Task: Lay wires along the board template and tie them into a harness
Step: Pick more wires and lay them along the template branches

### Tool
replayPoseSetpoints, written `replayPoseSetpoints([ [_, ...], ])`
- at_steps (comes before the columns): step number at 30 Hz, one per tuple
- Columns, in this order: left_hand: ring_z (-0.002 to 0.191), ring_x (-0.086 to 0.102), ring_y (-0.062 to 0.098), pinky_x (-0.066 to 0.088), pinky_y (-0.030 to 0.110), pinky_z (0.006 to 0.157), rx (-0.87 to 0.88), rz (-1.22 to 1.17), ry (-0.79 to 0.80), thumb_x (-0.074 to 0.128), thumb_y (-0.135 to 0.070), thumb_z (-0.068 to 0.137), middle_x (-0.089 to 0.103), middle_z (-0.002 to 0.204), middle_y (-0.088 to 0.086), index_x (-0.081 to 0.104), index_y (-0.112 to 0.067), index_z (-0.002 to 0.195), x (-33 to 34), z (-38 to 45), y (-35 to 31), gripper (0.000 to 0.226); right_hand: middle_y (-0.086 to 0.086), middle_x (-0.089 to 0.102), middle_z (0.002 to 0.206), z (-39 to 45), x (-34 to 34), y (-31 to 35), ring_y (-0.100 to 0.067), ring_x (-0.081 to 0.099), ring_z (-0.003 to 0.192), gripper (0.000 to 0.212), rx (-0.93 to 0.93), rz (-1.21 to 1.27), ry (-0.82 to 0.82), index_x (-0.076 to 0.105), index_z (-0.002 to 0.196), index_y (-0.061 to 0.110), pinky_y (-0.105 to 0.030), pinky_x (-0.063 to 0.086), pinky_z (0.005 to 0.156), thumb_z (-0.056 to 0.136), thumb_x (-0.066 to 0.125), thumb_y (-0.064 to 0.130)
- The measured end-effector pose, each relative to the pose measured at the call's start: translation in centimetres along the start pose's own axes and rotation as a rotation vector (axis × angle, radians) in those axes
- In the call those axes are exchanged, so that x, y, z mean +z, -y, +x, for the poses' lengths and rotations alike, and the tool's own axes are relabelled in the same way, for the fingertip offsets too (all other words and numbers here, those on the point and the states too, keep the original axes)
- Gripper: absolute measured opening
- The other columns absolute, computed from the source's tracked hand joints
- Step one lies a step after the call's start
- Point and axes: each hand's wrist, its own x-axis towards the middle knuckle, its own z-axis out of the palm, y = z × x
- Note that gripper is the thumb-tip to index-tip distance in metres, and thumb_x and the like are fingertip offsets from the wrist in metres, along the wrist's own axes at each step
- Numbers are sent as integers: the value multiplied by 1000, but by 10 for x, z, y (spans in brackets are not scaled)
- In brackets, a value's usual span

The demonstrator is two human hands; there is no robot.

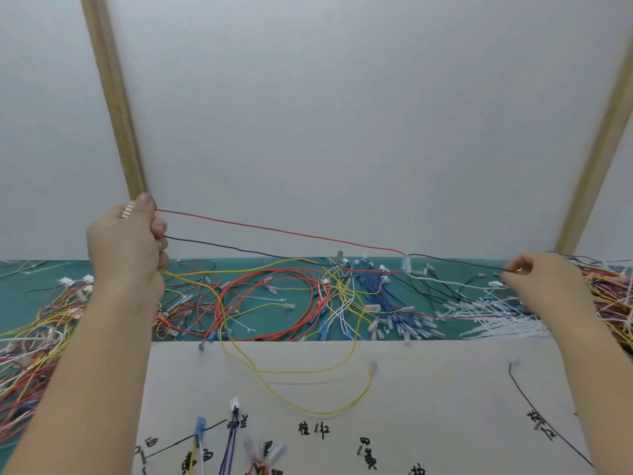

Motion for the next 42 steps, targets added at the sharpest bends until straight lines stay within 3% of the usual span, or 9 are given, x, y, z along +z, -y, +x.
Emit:
replayPoseSetpoints([
  [4, 27, 25, 1, 16, 10, 30, -5, -30, -2, 40, -26, 98, 36, 32, -14, 42, -23, 71, 2, 0, -2, 28, -13, 56, 97, 3, -2, -5, -35, 53, 94, 8, 100, -62, 60, 59, 82, 22, -40, 44, 76, 87, 57, 28],
  [9, 26, 24, 1, 14, 9, 29, -29, -79, 8, 39, -26, 99, 34, 32, -14, 40, -23, 70, 0, 1, -5, 29, -5, 59, 59, 6, -6, -7, -26, 54, 67, 36, 76, 67, 113, 59, 54, 16, -30, 31, 60, 87, 60, 30],
  [12, 25, 24, 1, 11, 11, 30, -76, -119, 15, 36, -26, 99, 33, 31, -13, 37, -23, 70, -4, 4, -6, 29, 3, 53, 54, 3, -13, 0, -11, 45, 56, 30, -30, 117, 12, 61, 58, 11, -26, 27, 51, 83, 67, 27],
  [16, 24, 24, 2, 13, 11, 30, -176, -118, 74, 34, -26, 100, 34, 32, -12, 34, -23, 70, -5, 5, -5, 31, -1, 58, 60, -5, -32, 29, -19, 50, 61, 22, -169, 262, -146, 68, 70, 10, -25, 30, 55, 78, 71, 30],
  [20, 31, 30, 0, 20, 9, 32, -153, -128, 200, 42, -18, 97, 43, 44, -12, 43, -23, 74, 18, -16, -9, 23, 10, 59, 56, -23, -47, 77, -3, 50, 57, 20, -298, 349, -47, 67, 60, 25, -20, 35, 53, 72, 73, 40],
  [28, 51, 53, -6, 37, 13, 45, 277, 766, 821, 56, -62, 65, 59, 55, -18, 59, -31, 70, 74, -102, -8, 31, 10, 61, 51, -64, -34, 132, 3, 47, 47, 10, -563, 569, 327, 70, 61, 24, -8, 34, 48, 70, 75, 22],
  [31, 68, 56, 10, 46, 30, 62, 391, 843, 766, 58, -49, 77, 59, 67, -9, 54, -30, 68, 79, -108, 1, 21, 8, 52, 50, -67, -35, 136, -2, 42, 48, 8, -623, 654, 339, 68, 64, 25, -13, 32, 49, 66, 75, 22],
  [36, 44, 44, -3, 28, 16, 45, 385, 705, 779, 58, -30, 85, 49, 43, -17, 53, -30, 59, 75, -91, 0, 26, 13, 61, 60, -67, -39, 134, 0, 51, 54, 21, -653, 769, 421, 64, 66, 26, -11, 43, 57, 66, 78, 11],
  [42, 37, 38, 2, 26, 22, 50, 258, 551, 650, 60, -35, 71, 44, 37, -13, 56, -23, 51, 66, -71, 3, 24, 14, 66, 62, -63, -44, 129, 4, 55, 55, 33, -626, 754, 330, 67, 61, 32, -7, 43, 57, 72, 73, 2],
])
